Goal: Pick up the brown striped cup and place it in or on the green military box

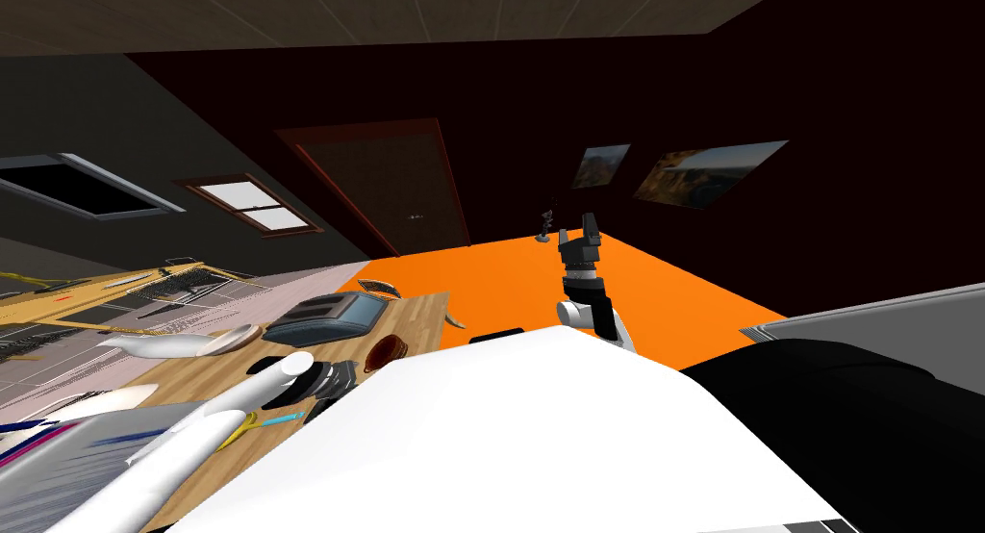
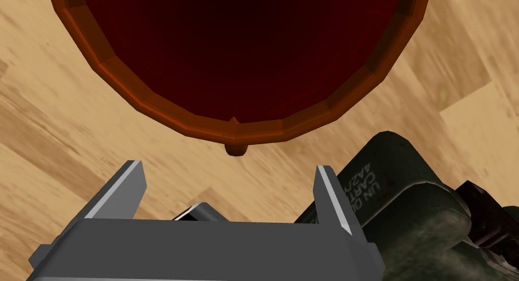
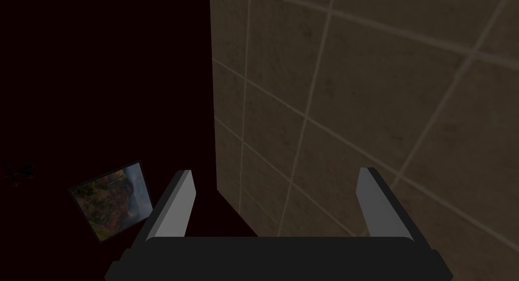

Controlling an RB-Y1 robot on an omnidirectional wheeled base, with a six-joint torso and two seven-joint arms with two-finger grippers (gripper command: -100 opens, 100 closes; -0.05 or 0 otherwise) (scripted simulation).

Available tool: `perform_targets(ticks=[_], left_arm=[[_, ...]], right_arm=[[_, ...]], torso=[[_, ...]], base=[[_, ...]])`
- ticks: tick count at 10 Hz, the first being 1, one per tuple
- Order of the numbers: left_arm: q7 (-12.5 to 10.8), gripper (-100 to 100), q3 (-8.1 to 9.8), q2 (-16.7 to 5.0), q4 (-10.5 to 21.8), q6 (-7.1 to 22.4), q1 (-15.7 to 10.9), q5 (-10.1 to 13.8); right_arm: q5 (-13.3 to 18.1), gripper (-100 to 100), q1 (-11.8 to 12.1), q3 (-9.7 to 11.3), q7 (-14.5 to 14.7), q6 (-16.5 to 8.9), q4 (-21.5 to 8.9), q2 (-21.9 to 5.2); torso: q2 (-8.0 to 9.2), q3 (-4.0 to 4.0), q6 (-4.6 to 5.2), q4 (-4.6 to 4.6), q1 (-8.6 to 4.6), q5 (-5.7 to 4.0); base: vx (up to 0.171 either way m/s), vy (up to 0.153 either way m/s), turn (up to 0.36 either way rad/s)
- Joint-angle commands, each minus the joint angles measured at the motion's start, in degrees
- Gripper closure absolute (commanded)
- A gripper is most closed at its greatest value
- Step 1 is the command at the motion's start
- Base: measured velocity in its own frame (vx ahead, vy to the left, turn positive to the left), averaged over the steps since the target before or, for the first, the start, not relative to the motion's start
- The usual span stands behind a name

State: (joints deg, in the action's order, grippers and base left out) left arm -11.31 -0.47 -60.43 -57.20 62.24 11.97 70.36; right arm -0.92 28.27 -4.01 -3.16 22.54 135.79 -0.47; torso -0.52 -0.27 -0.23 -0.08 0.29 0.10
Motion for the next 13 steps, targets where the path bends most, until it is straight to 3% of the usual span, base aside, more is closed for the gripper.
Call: perform_targets(ticks=[1, 3, 4, 6, 7, 8, 9, 10, 11, 13], left_arm=[[0.4, -100, 0.14, 1.6, 2.9, 2.3, -2.9, -2.7], [0.4, -100, 0.14, 1.6, 3.3, 2.3, -5.6, -2.7], [0.9, -100, 0.25, 3.2, 6.3, 4.5, -7.7, -5.2], [0.9, -100, 0.25, 3.2, 6.7, 4.5, -10.3, -5.2], [1.4, -100, 0.37, 4.9, 8.9, 6.7, -12.3, -7.8], [1.4, -100, 0.37, 4.9, 10.0, 6.7, -13.9, -7.8], [1.4, -100, 0.37, 4.9, 10.0, 6.7, -15.0, -7.8], [1.0, -100, 0.48, 4.6, 9.0, 6.7, -13.8, -7.7], [1.1, 100, 0.49, 4.6, 9.1, 6.8, -13.9, -7.7], [1.0, 100, 0.54, 4.6, 9.1, 6.7, -13.9, -7.7]], right_arm=[[0.0, 0, 0.0, 0.0, 0.0, 0.0, 0.0, 0.0], [0.0, 0, 0.0, 0.0, 0.0, 0.0, 0.0, 0.0], [0.0, 0, 0.0, 0.0, 0.0, 0.0, 0.0, 0.0], [0.0, 0, 0.0, 0.0, 0.0, 0.0, 0.0, 0.0], [0.0, 0, 0.0, 0.0, 0.0, 0.0, 0.0, 0.0], [0.0, 0, 0.0, 0.0, 0.0, 0.0, 0.0, 0.0], [0.0, 0, 0.0, 0.0, 0.0, 0.0, 0.0, 0.0], [0.0, 0, 0.0, 0.0, 0.0, 0.0, 0.0, 0.0], [0.0, 0, 0.0, 0.0, 0.0, 0.0, 0.0, 0.0], [0.0, 0, 0.0, 0.0, 0.0, 0.0, 0.0, 0.0]], torso=[[0.00, 0.00, 0.00, 0.00, 0.00, 0.00], [0.11, 0.06, 0.00, 0.02, -0.02, 0.00], [-0.03, -0.01, 0.00, 0.00, 0.00, 0.00], [0.07, 0.04, 0.00, 0.01, -0.02, 0.00], [-0.01, 0.00, 0.00, 0.00, -0.03, -0.01], [0.05, 0.02, -0.01, 0.00, 0.00, 0.01], [0.09, 0.05, -0.02, 0.01, -0.02, 0.00], [0.00, 0.00, -0.01, 0.00, -0.01, -0.01], [-0.08, -0.05, -0.03, -0.02, 0.00, 0.00], [-0.10, -0.07, -0.05, -0.06, -0.06, 0.02]], base=[[-0.085, -0.005, 0.003], [-0.051, -0.006, 0.003], [-0.058, 0.000, 0.004], [-0.055, -0.010, 0.002], [-0.063, 0.000, 0.005], [-0.076, -0.008, 0.002], [-0.039, -0.005, 0.003], [-0.010, -0.001, -0.003], [0.000, 0.000, 0.000], [0.001, 0.003, -0.003]])
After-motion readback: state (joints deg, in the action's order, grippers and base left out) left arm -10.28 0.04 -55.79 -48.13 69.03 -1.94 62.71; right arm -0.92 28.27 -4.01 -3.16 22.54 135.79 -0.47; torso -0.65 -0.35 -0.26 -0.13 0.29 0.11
